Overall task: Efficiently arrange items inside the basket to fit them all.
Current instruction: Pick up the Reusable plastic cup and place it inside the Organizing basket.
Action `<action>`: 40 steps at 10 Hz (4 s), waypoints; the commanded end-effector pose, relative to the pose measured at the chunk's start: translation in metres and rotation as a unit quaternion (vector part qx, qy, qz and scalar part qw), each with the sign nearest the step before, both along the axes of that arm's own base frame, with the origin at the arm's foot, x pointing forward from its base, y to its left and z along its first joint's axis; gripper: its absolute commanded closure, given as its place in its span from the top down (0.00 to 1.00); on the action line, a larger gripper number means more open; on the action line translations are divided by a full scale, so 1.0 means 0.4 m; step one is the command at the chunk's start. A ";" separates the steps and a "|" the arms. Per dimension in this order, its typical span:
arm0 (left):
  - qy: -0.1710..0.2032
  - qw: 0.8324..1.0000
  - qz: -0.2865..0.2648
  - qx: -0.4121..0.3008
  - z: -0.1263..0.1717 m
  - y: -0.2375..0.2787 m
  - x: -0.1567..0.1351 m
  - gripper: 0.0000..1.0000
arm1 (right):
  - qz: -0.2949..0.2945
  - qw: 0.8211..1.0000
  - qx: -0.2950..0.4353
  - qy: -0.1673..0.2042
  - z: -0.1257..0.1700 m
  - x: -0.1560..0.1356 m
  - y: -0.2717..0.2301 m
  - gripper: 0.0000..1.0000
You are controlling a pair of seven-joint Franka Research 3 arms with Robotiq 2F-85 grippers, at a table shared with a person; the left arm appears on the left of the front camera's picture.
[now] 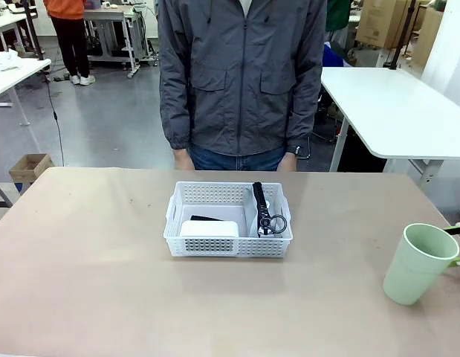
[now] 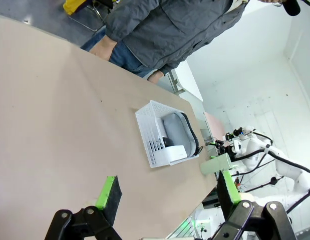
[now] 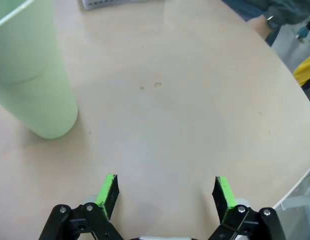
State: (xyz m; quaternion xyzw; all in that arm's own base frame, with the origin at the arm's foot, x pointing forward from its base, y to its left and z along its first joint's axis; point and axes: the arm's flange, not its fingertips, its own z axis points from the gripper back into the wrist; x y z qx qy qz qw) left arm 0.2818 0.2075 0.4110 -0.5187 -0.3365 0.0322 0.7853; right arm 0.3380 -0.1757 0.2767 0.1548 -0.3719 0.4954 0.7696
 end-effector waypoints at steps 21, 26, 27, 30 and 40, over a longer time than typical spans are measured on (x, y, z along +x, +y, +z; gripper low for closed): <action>-0.004 1.000 -0.007 0.001 0.003 0.004 -0.007 1.00 | 0.259 0.961 0.087 0.051 -0.123 -0.010 0.167 1.00; -0.004 1.000 -0.007 0.001 0.003 0.004 -0.007 1.00 | 0.293 0.944 0.141 0.056 -0.122 0.001 0.220 1.00; -0.004 1.000 -0.007 0.001 0.003 0.004 -0.007 1.00 | 0.291 0.940 0.164 0.065 -0.125 0.007 0.222 1.00; -0.004 1.000 -0.007 0.001 0.003 0.004 -0.007 1.00 | 0.274 0.923 0.258 0.080 -0.114 0.015 0.213 1.00; -0.004 1.000 -0.007 0.001 0.003 0.004 -0.007 1.00 | 0.248 0.907 0.334 0.063 -0.094 0.009 0.211 1.00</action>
